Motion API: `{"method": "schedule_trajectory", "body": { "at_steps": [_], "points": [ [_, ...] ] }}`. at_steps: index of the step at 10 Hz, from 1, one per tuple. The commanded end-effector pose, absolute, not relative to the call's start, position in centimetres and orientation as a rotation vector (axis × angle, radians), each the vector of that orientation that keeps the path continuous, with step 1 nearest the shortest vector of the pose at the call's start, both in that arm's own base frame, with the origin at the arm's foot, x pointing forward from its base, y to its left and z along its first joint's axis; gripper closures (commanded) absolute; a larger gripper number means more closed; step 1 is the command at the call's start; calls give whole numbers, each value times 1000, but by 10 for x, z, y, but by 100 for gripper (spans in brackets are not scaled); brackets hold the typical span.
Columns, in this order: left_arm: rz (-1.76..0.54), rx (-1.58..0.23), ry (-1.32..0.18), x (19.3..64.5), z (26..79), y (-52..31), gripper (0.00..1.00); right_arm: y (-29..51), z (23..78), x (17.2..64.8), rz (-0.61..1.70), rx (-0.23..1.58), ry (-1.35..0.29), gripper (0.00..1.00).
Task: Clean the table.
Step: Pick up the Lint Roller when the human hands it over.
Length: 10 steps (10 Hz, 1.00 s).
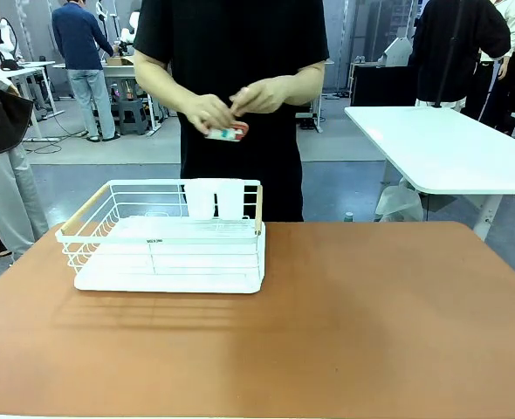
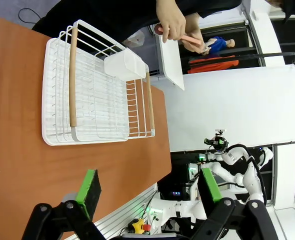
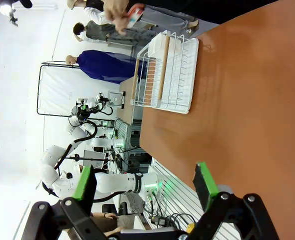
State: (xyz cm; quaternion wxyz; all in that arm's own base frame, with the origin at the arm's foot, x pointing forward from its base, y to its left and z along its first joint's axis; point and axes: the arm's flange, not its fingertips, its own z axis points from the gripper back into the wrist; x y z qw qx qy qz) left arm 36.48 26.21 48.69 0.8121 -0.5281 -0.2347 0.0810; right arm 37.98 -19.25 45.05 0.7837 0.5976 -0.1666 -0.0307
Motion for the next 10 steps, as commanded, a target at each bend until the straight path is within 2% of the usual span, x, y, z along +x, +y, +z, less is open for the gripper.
{"method": "schedule_trajectory", "body": {
  "at_steps": [1,10],
  "points": [
    [146,-1149,-523,365,487,266,0,-193,452,381,-49,1304,-379,0],
    [146,-1149,-523,365,487,266,0,-193,452,381,-49,1304,-379,0]
  ]
}}
